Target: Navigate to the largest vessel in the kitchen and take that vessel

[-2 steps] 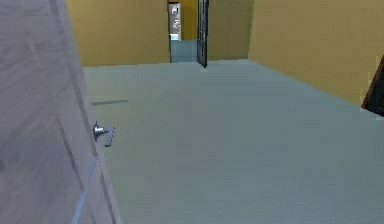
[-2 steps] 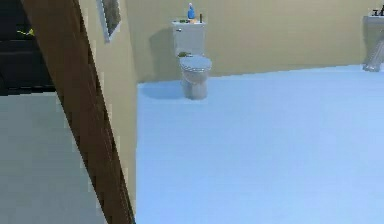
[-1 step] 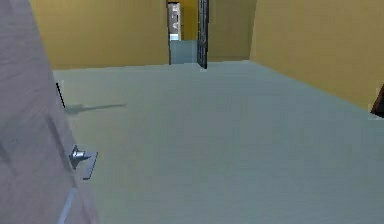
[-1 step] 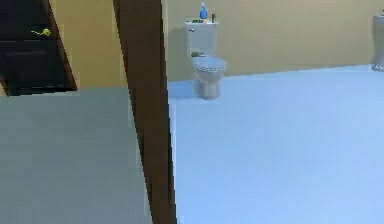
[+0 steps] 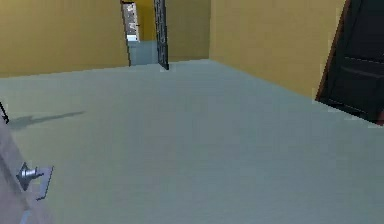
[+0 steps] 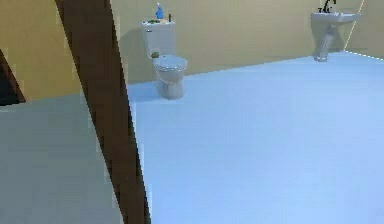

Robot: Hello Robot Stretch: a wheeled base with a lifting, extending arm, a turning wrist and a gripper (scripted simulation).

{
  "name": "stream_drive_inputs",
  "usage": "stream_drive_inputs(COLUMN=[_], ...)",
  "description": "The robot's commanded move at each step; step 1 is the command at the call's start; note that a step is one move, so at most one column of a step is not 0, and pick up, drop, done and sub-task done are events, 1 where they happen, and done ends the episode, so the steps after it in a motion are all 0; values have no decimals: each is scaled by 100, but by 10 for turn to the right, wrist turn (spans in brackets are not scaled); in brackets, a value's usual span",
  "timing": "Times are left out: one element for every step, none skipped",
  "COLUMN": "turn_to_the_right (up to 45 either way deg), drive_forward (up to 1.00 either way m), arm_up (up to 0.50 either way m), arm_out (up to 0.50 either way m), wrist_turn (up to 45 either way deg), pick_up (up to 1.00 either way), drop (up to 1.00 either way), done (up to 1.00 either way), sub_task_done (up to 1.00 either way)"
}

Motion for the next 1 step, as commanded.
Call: stream_drive_inputs(turn_to_the_right=[0], drive_forward=[20], arm_up=[0], arm_out=[0], wrist_turn=[0], pick_up=[0], drop=[0], done=[0], sub_task_done=[0])
